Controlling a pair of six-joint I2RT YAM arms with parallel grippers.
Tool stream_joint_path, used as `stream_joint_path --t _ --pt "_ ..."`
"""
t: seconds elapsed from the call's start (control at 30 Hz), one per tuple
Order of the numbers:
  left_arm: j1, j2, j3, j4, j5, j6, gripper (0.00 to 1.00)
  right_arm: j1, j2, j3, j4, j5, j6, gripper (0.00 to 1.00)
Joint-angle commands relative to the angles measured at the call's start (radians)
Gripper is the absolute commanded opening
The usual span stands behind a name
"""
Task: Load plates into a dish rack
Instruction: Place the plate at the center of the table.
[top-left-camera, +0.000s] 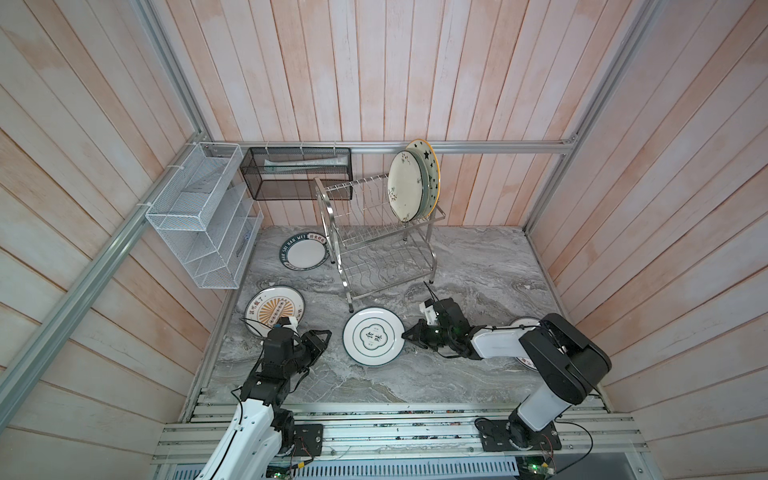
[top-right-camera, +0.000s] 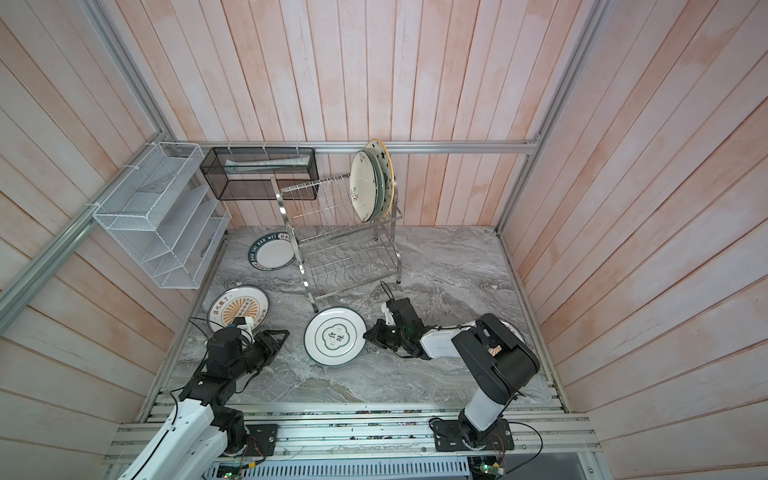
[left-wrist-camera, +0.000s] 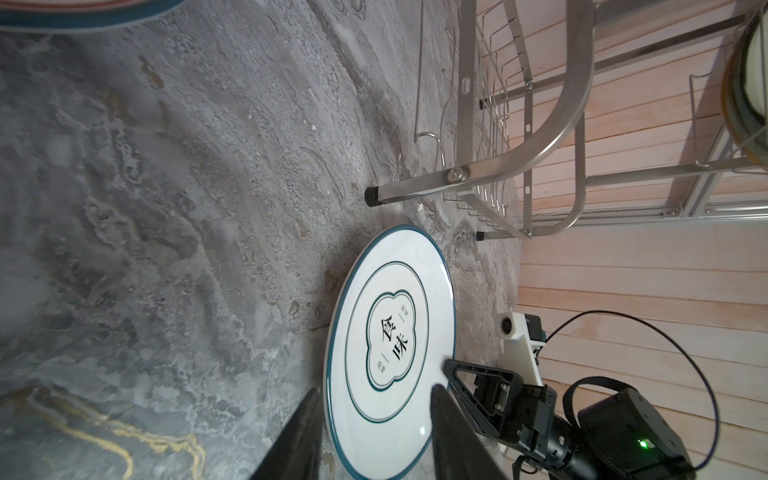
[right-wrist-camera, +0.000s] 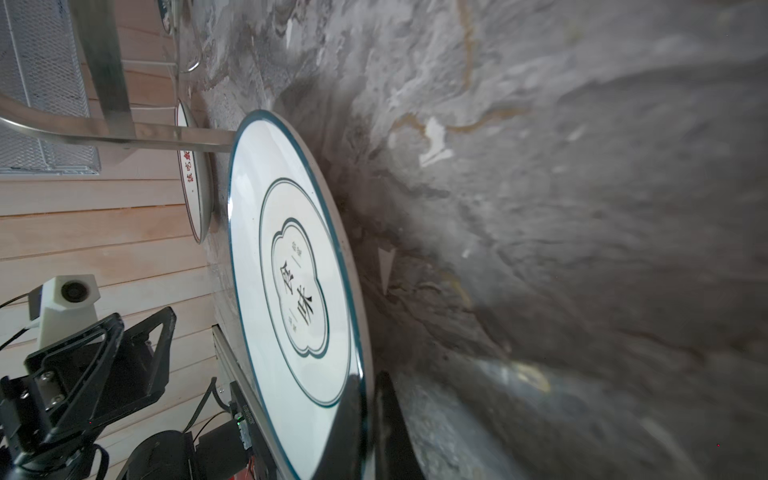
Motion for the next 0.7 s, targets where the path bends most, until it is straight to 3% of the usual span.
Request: stream_joint_path --t 0.0,0.33,0.67 --pt "-0.025 0.027 -0.008 0.076 0.023 0.032 0.44 -0.042 -0.039 -0.035 -0.047 0.005 -0.072 0.06" --pt "-0.172 0.22 0.085 0.141 -0.025 0.086 0.44 -0.085 -0.042 -0.045 -0.023 -0.018 -0.104 0.23" --pt "-0.215 0.398 0.127 0.132 -0.077 0.112 0.44 -0.117 0.031 -0.025 0.066 -0.07 -0.119 0.26"
